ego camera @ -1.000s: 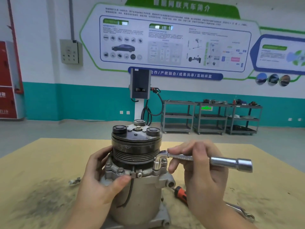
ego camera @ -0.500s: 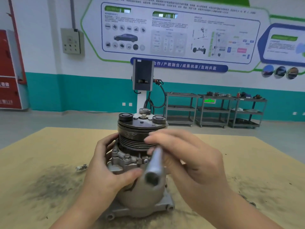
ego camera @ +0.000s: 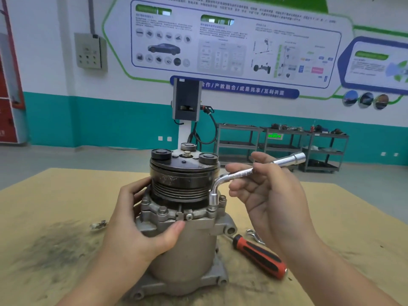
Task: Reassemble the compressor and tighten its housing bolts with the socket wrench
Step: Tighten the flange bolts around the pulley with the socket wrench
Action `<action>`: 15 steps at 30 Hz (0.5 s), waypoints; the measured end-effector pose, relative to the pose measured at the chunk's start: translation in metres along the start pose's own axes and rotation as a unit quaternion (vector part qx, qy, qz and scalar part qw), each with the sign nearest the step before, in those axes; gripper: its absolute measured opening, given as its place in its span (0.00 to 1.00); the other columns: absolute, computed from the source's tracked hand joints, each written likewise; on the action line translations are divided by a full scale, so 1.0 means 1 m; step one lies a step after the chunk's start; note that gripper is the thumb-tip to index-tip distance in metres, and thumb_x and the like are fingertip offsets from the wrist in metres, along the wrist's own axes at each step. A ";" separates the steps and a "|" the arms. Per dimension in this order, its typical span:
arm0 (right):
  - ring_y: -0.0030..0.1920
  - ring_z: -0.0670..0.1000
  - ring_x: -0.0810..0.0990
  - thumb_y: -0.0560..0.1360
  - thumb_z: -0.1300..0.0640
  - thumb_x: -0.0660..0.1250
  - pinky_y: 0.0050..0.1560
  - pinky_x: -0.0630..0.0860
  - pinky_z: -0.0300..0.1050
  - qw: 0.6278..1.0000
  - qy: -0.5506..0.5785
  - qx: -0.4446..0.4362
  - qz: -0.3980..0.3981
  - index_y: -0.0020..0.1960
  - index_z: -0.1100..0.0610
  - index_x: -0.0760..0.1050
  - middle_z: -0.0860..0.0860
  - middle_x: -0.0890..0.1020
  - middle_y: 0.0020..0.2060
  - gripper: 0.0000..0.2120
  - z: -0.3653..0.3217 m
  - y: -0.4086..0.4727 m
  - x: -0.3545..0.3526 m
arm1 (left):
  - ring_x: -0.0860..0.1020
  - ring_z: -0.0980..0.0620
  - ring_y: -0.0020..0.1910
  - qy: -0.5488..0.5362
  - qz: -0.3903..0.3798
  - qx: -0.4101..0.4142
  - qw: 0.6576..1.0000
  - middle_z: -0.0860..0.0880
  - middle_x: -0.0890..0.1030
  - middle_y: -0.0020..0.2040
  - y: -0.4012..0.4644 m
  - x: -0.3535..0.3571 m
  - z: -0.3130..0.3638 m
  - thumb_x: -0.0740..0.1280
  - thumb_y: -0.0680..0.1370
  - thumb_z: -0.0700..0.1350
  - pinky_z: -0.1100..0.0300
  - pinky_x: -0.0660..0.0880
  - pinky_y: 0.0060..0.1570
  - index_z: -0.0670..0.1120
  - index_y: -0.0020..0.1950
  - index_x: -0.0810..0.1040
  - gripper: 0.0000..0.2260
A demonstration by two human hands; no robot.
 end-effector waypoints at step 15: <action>0.20 0.55 0.72 0.67 0.61 0.58 0.24 0.72 0.40 0.994 0.097 -0.055 0.009 0.44 0.59 0.66 0.61 0.80 0.28 0.06 0.013 -0.006 -0.008 | 0.83 0.57 0.53 0.018 0.013 0.010 1.000 0.62 0.81 0.56 0.000 0.000 0.005 0.77 0.53 0.56 0.70 0.77 0.49 0.74 0.55 0.72 0.34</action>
Point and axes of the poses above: each hand's wrist, its own y-axis towards the middle knuckle, its own x-axis out of the palm, z = x × y, the point moved 6 cm from there along y, towards the middle knuckle
